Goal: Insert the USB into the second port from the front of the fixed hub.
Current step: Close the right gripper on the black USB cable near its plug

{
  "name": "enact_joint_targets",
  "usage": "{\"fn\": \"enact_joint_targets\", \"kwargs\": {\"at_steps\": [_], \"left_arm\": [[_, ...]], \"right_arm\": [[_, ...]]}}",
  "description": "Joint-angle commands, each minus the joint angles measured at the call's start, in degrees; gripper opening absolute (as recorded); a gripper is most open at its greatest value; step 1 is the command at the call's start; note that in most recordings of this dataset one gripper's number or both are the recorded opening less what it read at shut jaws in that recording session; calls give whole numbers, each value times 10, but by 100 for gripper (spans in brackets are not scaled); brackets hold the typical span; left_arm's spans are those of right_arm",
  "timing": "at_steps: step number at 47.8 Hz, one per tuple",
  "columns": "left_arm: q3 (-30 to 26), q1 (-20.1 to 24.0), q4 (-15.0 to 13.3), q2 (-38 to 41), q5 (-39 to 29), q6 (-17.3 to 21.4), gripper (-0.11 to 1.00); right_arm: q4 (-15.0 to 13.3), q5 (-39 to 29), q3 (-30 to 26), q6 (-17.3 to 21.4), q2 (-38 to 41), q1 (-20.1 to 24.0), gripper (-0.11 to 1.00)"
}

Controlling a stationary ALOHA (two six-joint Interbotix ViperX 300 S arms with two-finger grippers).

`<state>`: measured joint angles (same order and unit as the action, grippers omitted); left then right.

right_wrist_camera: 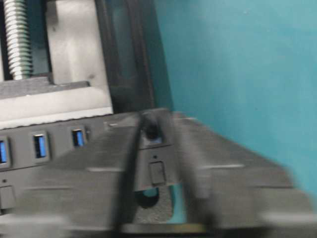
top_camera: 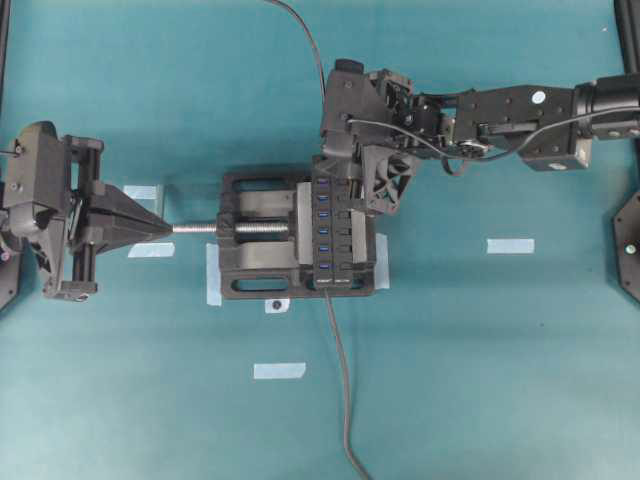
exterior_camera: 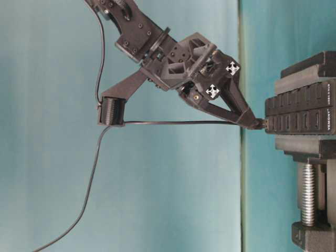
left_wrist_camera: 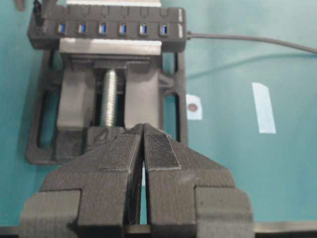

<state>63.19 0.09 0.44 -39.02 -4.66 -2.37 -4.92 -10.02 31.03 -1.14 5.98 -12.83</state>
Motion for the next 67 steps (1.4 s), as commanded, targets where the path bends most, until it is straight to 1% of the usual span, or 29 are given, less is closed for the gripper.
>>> {"fn": "enact_joint_targets", "kwargs": {"at_steps": [1, 6, 11, 52, 67], "left_arm": [[-7, 0, 1, -2, 4, -1, 0], [-6, 0, 1, -3, 4, -1, 0], [-6, 0, 1, -3, 4, -1, 0], [-7, 0, 1, 1, 4, -2, 0], [-6, 0, 1, 1, 3, -2, 0]], "right_arm": [[0, 3, -14, -3, -10, 4, 19], [0, 3, -14, -2, -11, 5, 10], [0, 3, -14, -2, -12, 5, 6], [0, 2, -17, 1, -25, 11, 6], [0, -66, -40, -1, -64, 15, 5]]}}
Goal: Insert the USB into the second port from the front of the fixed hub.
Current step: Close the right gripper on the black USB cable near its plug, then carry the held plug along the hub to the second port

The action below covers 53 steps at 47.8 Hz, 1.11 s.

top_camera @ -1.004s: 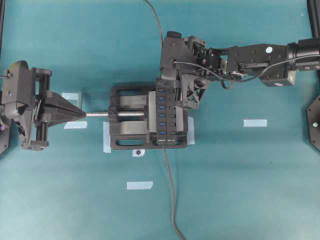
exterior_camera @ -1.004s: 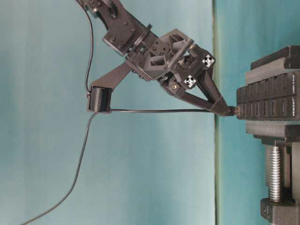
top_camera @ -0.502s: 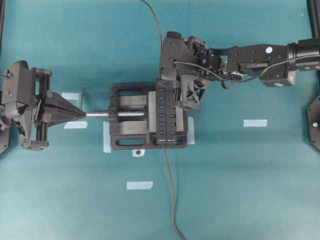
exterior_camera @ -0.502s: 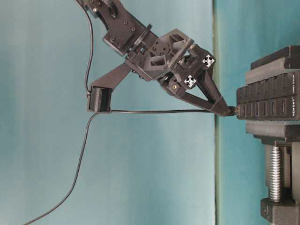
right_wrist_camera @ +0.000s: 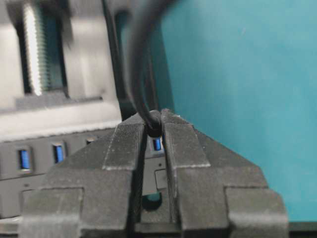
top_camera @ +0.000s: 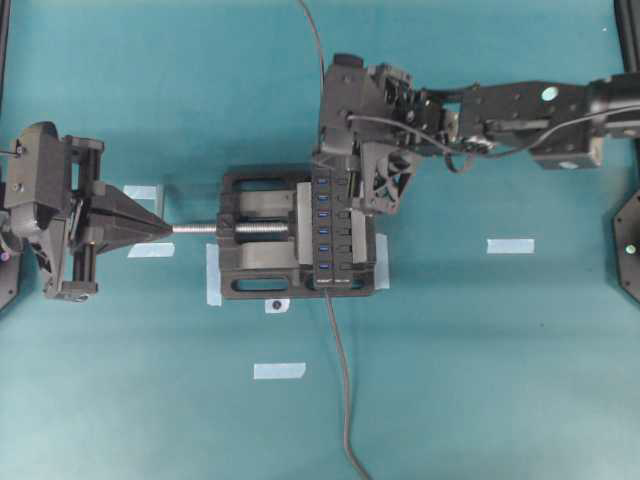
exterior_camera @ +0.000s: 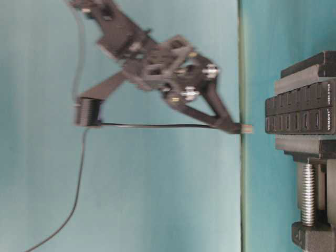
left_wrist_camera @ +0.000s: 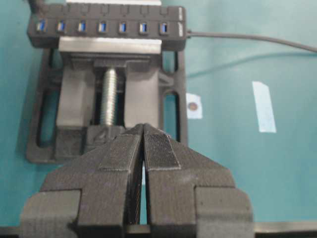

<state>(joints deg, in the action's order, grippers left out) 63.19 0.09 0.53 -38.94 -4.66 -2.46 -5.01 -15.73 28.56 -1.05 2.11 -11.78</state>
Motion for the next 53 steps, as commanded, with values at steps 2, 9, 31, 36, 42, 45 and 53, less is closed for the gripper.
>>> {"fn": "enact_joint_targets", "kwargs": {"at_steps": [2, 9, 31, 36, 42, 45, 53], "left_arm": [[-6, 0, 0, 0, 4, -1, 0], [-6, 0, 1, -1, 3, -1, 0], [-7, 0, 0, 0, 4, -2, 0], [-7, 0, 0, 0, 4, -2, 0], [-7, 0, 0, -1, 4, -2, 0], [-7, 0, 0, 0, 4, -2, 0], [-10, 0, 0, -1, 4, -1, 0]], "right_arm": [[1, -13, -17, -2, -30, 6, 5], [1, -18, -15, -2, -37, 11, 5], [1, -30, -20, 1, -41, 20, 5], [1, -41, -25, 2, -42, 23, 5], [2, -54, -29, 3, -43, 30, 5], [2, -60, -31, 3, -43, 34, 5], [11, -76, -33, 4, -47, 45, 5]]}}
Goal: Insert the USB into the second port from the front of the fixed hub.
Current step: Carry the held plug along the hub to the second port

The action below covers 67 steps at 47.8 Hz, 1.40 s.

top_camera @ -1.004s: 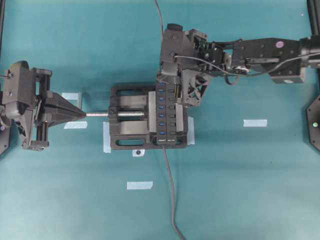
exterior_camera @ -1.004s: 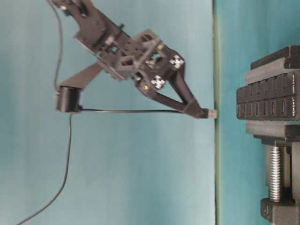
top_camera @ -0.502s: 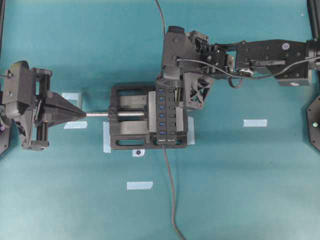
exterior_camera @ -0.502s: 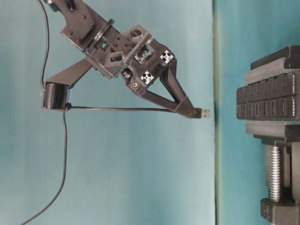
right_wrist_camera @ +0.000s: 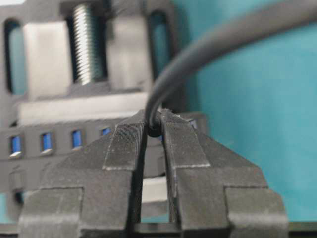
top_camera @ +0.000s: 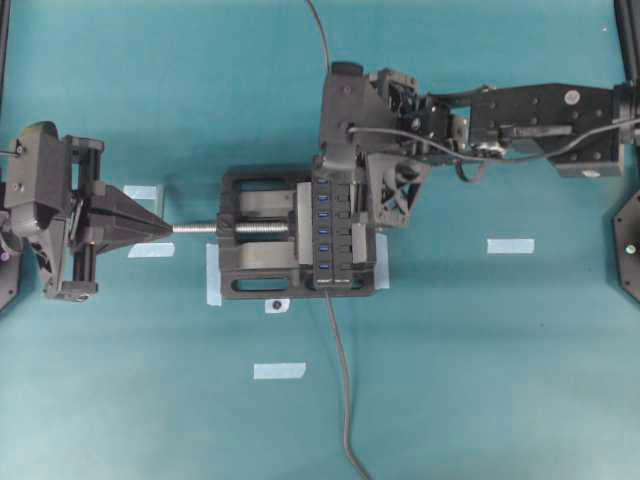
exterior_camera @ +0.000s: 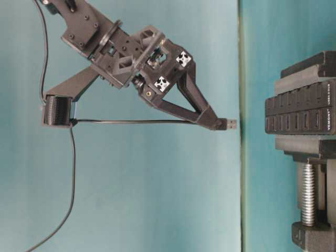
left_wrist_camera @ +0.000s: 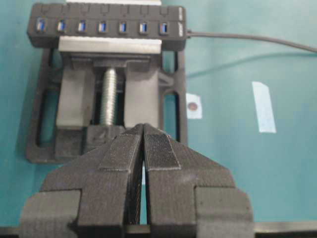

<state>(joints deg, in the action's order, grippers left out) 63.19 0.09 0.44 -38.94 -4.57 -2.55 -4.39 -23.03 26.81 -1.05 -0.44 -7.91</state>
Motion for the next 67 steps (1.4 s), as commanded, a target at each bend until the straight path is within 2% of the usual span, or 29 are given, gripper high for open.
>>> {"fn": "enact_joint_targets", "kwargs": {"at_steps": [1, 36, 51, 67], "left_arm": [[-10, 0, 1, -1, 3, 0, 0], [-9, 0, 1, 0, 6, -1, 0], [-8, 0, 1, 0, 7, -1, 0], [-7, 0, 1, 0, 7, -1, 0]], "right_arm": [[5, -3, -15, 5, -22, 10, 5], [8, 11, 4, 65, -19, 66, 5], [8, 25, 12, 72, 3, 84, 5], [8, 36, 11, 72, 26, 85, 5]]}}
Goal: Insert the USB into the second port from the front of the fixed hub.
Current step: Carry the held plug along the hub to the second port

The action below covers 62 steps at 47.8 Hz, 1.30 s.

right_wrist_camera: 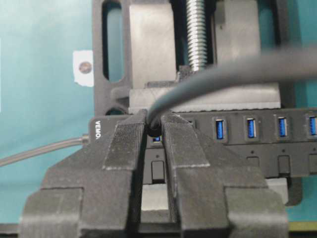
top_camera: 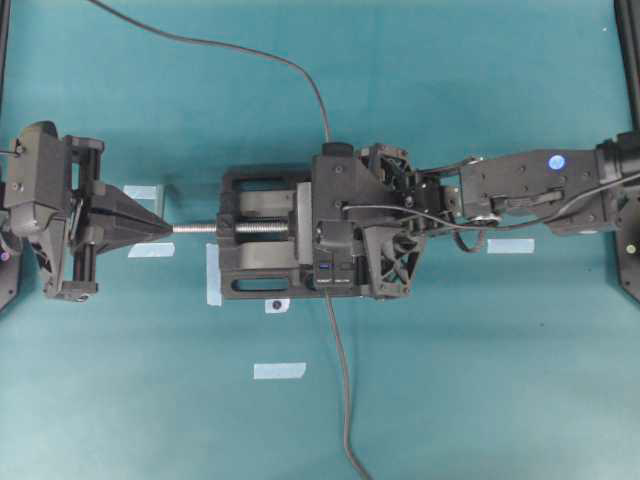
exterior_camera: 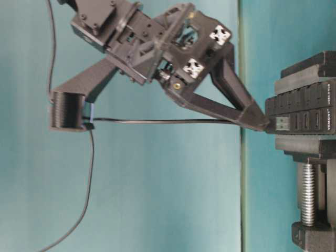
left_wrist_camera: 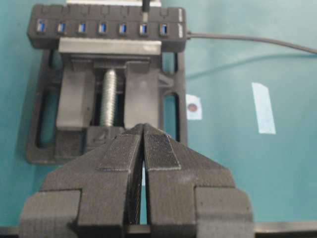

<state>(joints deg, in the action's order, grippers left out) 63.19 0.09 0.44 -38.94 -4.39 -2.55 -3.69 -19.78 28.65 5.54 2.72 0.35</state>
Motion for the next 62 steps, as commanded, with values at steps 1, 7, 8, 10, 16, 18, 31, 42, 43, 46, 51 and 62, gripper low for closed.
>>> {"fn": "enact_joint_targets", "kwargs": {"at_steps": [1, 7, 8, 10, 16, 18, 31, 42, 43, 46, 51, 62], "left_arm": [[-6, 0, 1, 0, 4, -1, 0], [-6, 0, 1, 0, 5, -1, 0], [-6, 0, 1, 0, 5, -1, 0], [-6, 0, 1, 0, 4, -1, 0], [-5, 0, 1, 0, 5, -1, 0], [-4, 0, 1, 0, 5, -1, 0], [-4, 0, 1, 0, 5, -1, 0], [-3, 0, 1, 0, 5, -1, 0], [-3, 0, 1, -1, 5, -1, 0], [-3, 0, 1, 0, 5, -1, 0], [-4, 0, 1, 0, 5, -1, 0], [-3, 0, 1, -1, 5, -1, 0]], "right_arm": [[1, 4, -8, 6, -4, 3, 5], [1, 4, -6, 6, 0, 3, 5], [1, 4, -6, 6, 1, 3, 5], [1, 4, -5, 6, 2, 3, 5], [1, 4, -5, 6, 4, 3, 5], [2, 4, -5, 6, 4, 3, 5], [1, 4, -4, 6, 10, 0, 5], [1, -3, -4, 6, 13, -3, 5], [1, -4, -4, 6, 13, -3, 5], [1, -8, -4, 6, 13, -3, 5], [1, -19, -4, 6, 13, -3, 5], [0, -38, -4, 5, 10, -4, 5]]}}
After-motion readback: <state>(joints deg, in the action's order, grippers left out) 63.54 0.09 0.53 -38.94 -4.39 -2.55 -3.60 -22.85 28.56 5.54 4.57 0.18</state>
